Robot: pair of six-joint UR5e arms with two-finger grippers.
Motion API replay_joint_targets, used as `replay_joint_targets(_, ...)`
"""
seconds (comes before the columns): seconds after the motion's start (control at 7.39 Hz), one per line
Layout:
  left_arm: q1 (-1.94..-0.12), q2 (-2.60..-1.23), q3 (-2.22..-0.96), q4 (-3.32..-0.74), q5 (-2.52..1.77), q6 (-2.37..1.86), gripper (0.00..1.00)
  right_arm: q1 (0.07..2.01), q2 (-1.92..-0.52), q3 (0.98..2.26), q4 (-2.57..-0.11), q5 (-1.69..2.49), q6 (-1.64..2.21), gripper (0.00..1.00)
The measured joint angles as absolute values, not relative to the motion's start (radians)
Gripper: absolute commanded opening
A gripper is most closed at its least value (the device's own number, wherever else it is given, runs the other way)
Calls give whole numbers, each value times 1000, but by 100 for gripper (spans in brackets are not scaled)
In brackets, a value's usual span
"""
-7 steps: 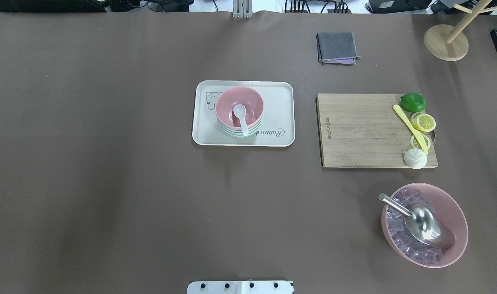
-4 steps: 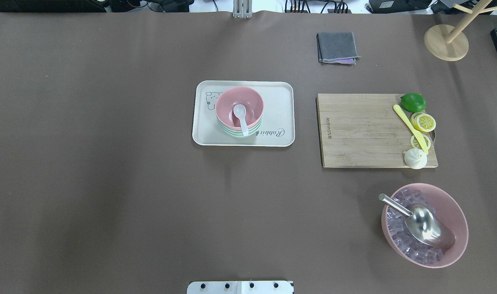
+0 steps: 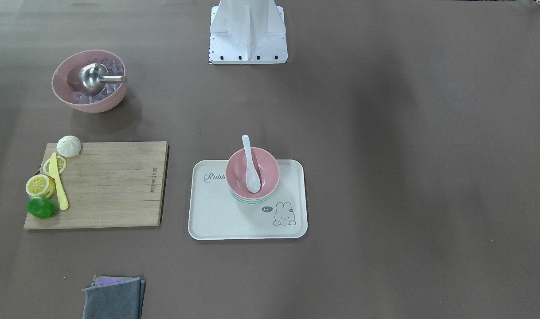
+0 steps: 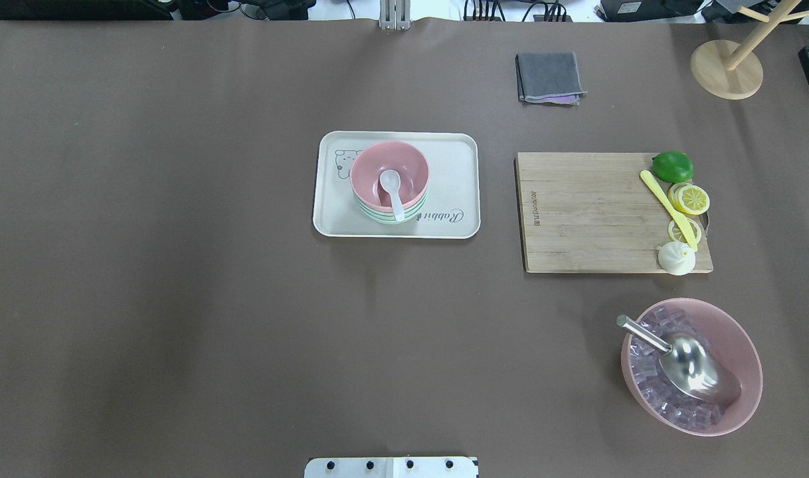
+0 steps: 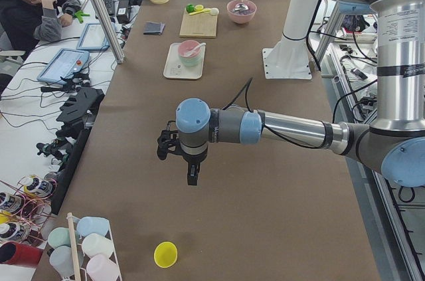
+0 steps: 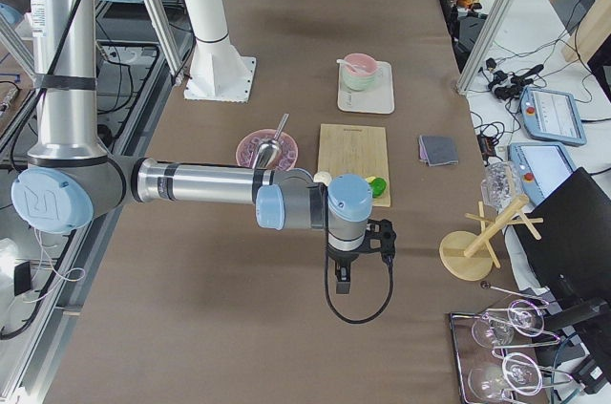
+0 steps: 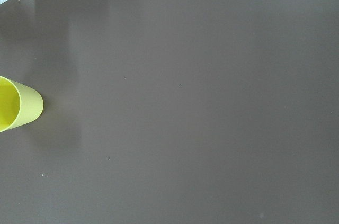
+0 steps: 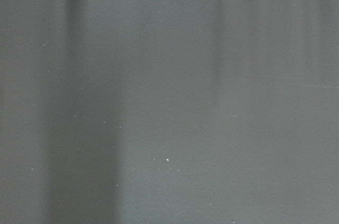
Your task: Stack pink bowl on green and place spoon
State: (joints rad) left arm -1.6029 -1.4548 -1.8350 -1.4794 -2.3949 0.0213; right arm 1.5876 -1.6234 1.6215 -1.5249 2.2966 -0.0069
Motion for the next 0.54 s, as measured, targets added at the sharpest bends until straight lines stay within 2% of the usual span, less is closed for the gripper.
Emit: replay_joint_targets(0.54, -1604, -1447, -1829, -1480, -2388, 22, 99, 1588, -1633, 1636, -1518, 2326, -6, 100)
